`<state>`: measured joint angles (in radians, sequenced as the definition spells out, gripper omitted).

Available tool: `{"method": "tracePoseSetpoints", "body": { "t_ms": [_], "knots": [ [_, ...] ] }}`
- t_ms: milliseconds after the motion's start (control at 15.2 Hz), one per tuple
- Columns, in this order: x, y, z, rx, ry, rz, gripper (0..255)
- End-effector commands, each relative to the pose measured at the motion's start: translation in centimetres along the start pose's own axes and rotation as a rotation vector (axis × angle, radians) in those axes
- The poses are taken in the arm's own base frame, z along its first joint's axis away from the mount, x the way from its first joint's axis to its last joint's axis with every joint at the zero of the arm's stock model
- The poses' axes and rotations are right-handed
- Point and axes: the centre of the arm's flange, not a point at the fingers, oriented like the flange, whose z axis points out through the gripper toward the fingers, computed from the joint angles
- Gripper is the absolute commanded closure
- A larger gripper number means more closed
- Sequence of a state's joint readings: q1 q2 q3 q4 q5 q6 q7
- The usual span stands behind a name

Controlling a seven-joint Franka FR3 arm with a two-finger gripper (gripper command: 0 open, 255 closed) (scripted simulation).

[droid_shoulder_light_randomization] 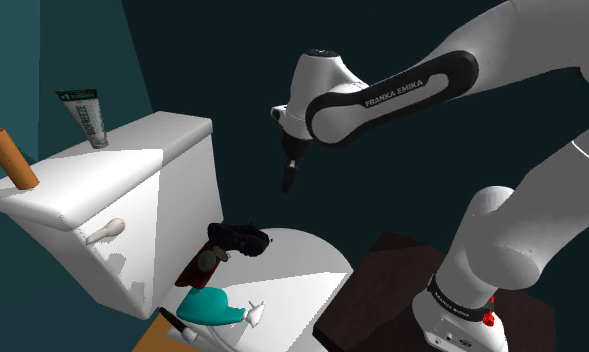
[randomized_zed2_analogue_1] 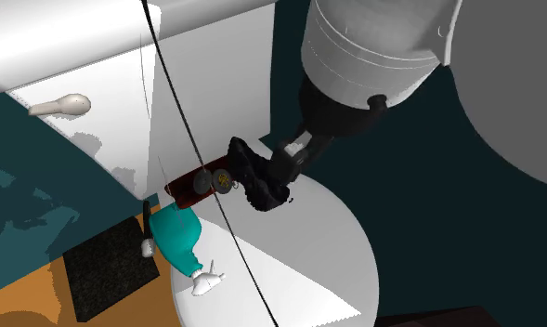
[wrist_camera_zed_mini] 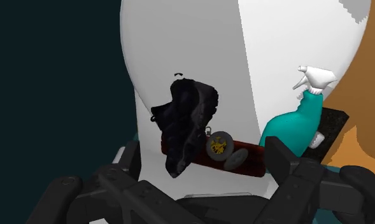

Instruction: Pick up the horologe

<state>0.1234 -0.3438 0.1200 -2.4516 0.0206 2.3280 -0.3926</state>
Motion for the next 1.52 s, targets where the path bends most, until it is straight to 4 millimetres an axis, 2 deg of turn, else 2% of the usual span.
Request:
{"method": "tracePoseSetpoints", "body": {
  "t_ms": [0, 726, 1452],
  "knots": [
    [1.5, -0.5, 2.4, -0.008, 0.010, -0.050, 0],
    [8.4, -3.7, 14.5, -0.050, 0.049, -0.318, 0],
    [14.8, -8.1, 26.5, -0.091, 0.088, -0.585, 0]
  ]
}}
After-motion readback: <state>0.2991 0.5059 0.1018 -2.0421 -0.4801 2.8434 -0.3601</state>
